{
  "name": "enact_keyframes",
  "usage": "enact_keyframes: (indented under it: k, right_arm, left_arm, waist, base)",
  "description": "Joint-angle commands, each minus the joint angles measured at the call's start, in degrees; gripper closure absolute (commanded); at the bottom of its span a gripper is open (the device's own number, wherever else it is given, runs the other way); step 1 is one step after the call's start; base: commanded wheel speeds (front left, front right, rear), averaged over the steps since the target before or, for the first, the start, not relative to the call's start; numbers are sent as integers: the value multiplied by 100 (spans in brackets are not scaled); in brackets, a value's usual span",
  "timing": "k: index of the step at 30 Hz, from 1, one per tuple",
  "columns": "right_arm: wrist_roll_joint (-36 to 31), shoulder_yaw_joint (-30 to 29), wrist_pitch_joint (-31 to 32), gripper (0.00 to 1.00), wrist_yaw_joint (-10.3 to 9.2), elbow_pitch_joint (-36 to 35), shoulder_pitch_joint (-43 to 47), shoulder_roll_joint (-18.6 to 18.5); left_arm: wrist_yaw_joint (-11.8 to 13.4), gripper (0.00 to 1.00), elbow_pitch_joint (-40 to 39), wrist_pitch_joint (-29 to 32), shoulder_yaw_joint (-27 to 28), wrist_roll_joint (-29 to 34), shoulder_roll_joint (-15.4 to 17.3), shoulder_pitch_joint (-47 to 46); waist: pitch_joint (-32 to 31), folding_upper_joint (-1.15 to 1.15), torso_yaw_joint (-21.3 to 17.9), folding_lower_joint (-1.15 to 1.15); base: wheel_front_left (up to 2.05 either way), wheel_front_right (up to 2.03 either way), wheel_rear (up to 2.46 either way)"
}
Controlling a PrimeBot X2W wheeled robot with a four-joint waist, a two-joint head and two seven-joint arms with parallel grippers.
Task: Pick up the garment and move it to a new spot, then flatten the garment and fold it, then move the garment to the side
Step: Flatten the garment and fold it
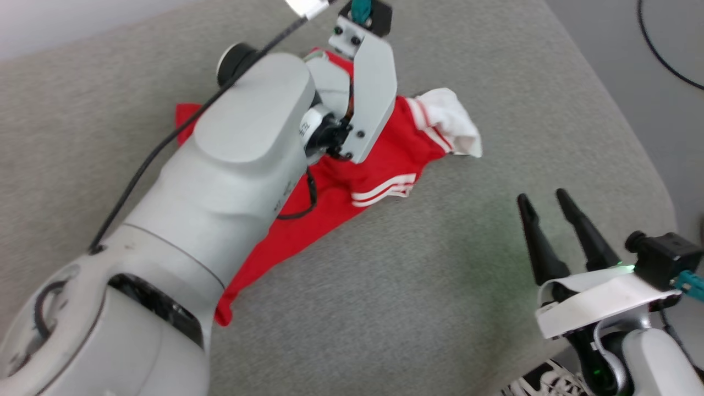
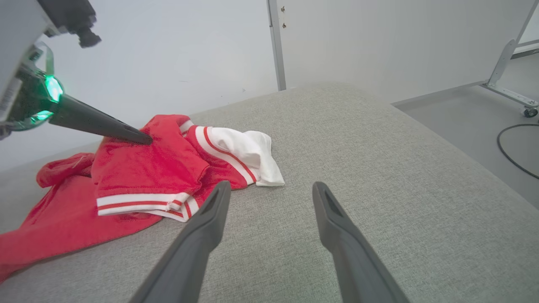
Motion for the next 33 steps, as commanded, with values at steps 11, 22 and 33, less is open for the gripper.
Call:
enact_keyframes:
  k: [11,22,33]
  right_arm:
    - [-208,-337,466,0,-4,-506,227,-273]
    - [-309,-557,886,0,-4,-960,517,-316]
    - [-433,-694,1282,0,-4,-1405,682,-292]
  left_arm:
    - [-23,100,-1237,-758,186,-1358,864,387]
    - [-23,100,-1903,-1762,640,-2232,2350,2164]
    - [19,0,-2094,-2040,629,-2236,2831,2885]
  waist:
    - [-466,0,1155,0]
    - [-605,0,1619,0]
    - [-687,0,1893,0]
  base:
    - [0,0,0]
    - [0,0,0]
    - [0,0,0]
